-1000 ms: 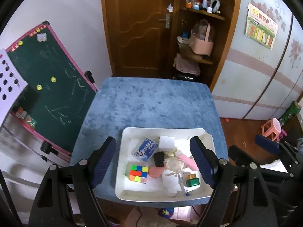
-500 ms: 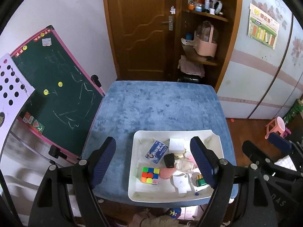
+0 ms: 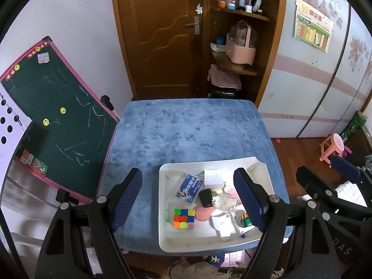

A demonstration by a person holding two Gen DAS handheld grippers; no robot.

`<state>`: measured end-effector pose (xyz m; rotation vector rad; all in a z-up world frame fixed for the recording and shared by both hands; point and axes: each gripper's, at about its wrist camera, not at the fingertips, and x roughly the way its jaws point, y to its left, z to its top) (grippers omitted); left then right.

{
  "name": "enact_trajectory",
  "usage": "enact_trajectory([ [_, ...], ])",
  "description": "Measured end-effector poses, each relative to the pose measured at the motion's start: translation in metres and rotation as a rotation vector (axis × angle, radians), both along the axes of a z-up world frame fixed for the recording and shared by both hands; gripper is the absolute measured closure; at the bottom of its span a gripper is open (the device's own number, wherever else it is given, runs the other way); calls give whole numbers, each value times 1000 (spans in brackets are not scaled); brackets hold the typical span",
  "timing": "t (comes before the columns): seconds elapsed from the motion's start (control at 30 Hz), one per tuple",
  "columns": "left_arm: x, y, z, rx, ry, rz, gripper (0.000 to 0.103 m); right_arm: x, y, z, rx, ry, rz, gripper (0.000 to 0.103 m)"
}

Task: Organize rigid objects

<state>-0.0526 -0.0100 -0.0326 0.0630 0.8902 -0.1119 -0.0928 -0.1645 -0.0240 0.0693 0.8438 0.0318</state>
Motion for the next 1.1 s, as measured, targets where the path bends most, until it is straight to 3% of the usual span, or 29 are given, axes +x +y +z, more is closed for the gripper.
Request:
enact_trajectory([
  [1.1, 5, 0, -2, -4, 1, 14, 20, 8, 7, -2, -10, 14, -8, 23],
])
